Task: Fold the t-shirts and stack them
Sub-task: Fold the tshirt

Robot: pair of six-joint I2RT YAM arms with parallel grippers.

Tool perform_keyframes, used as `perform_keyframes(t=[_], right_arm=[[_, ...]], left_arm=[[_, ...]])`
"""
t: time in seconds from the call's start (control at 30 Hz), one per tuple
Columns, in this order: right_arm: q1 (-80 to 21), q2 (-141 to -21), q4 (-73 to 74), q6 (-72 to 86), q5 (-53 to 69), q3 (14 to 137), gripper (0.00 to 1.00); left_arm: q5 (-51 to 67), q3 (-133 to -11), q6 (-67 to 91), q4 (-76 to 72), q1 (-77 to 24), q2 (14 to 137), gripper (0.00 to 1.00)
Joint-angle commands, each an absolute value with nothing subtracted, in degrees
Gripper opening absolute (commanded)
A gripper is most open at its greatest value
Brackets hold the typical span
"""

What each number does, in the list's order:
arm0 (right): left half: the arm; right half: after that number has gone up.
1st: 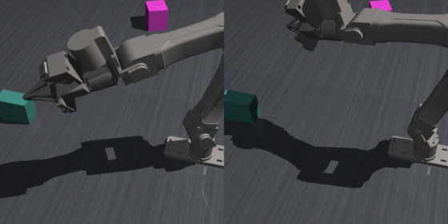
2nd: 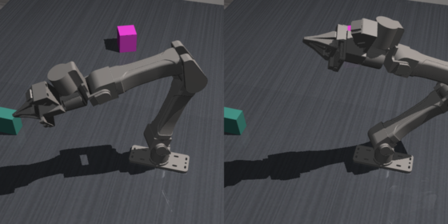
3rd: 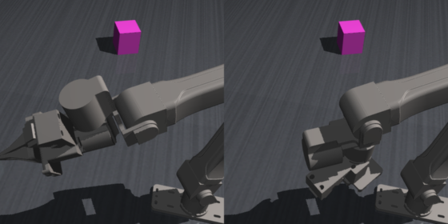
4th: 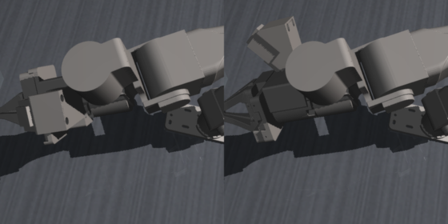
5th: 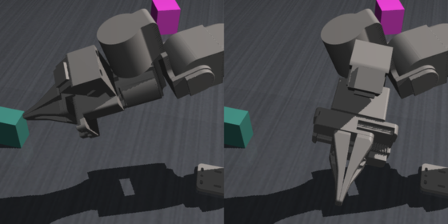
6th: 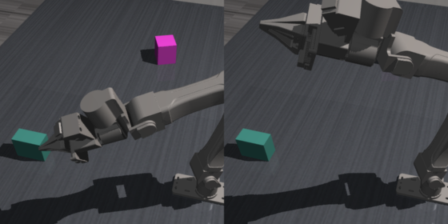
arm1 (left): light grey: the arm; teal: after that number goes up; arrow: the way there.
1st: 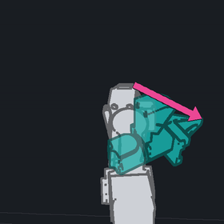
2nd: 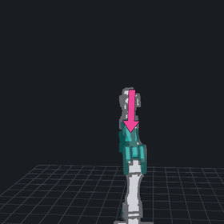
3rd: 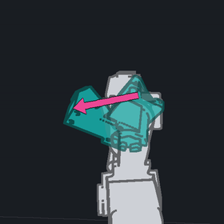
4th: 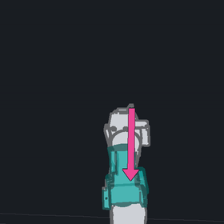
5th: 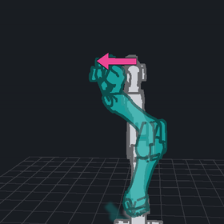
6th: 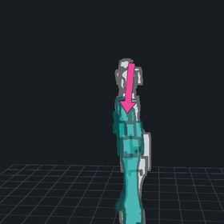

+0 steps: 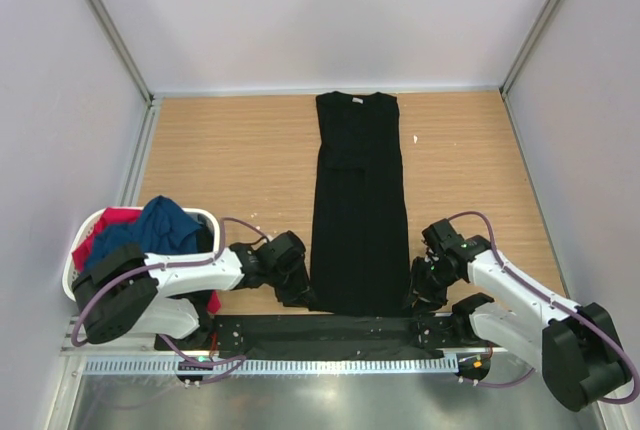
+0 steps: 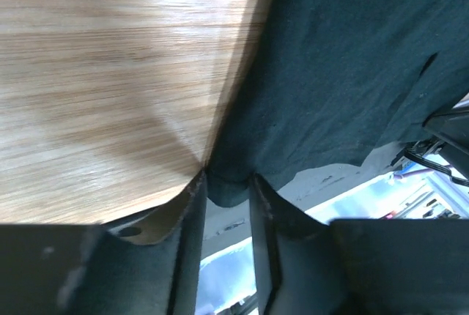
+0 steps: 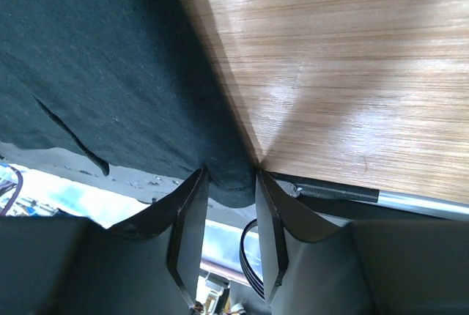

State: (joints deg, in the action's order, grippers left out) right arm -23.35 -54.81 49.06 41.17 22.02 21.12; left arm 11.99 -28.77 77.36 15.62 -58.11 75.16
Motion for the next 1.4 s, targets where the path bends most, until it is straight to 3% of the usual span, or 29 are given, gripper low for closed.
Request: perform_keyframes(t=[0.0,0.03,0.17,0.3,0.57,1.0,1.37], right_arm=[[-24.4,-55.5,48.7,42.5,20.9,20.2,0.36],[-24.5,-55.5,48.6,42.5,20.9,20.1,0.33],[-24.8,-55.8,48.7,42.7,21.1,20.7,0.11],[-24.8,-56.2,50.2,42.5,20.9,25.5,0.01],[-24.8,-57.7,46.4,45.6,23.6,29.7,0.01],[-22.9,-74.8,49.7,38.2,17.9,55.6,0.01],[-9.6,-90.9,50.8,29.5,18.6,73.0,0.01]], left_arm=[[11.2,-27.1,76.9,16.3,-58.1,75.3,0.30],[11.0,-27.1,76.8,16.3,-58.0,75.2,0.28],[11.1,-27.6,76.4,16.6,-58.1,75.5,0.00],[9.5,-31.1,73.7,20.2,-58.0,74.5,0.00],[8.7,-39.7,66.5,28.5,-54.9,74.2,0.00],[14.5,-60.6,51.9,36.7,-39.3,83.4,0.00],[16.3,-79.5,46.6,37.8,-32.3,98.3,0.00]])
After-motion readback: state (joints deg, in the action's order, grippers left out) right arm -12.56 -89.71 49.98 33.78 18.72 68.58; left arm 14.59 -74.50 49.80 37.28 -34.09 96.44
